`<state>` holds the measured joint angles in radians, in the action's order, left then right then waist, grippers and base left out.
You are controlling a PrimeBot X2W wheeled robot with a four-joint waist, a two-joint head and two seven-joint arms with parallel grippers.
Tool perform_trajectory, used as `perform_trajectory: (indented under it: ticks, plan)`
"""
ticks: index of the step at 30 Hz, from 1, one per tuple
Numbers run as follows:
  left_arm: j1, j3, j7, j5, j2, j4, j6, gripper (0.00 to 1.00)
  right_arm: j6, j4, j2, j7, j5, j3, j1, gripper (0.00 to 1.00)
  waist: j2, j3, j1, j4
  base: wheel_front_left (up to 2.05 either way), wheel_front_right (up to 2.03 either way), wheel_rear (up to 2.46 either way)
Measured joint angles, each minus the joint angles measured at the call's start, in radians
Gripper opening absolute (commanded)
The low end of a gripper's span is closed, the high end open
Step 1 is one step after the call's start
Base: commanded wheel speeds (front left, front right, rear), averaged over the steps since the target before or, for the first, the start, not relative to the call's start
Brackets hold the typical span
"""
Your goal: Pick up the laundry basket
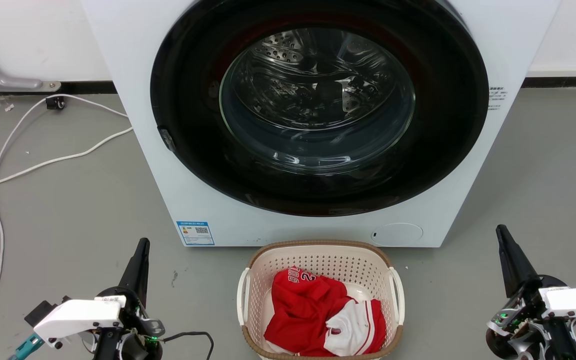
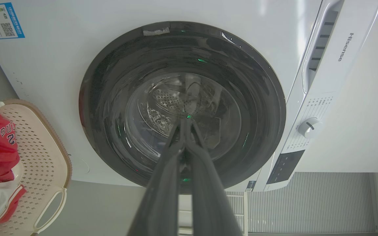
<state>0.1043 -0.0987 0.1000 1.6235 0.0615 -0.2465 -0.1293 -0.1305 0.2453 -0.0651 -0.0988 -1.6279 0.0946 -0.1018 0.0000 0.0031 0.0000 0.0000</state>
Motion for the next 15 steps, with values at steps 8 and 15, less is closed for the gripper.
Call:
perform_trajectory:
  ticks: [8, 15]
  plan:
    - [0.0, -0.002, 0.003, -0.001, -0.001, 0.0, 0.0, 0.0, 0.0, 0.0, 0.001, -0.002, 0.002, 0.002, 0.0, 0.0, 0.0, 0.0, 0.0, 0.0, 0.0, 0.0, 0.0]
    - [-0.025, 0.0, 0.002, -0.001, -0.008, -0.028, 0.0, 1.0, 0.0, 0.026, 0.007, -0.002, 0.002, 0.0, 0.027, 1.0, 0.0, 0.0, 0.0, 0.0, 0.0, 0.0, 0.0]
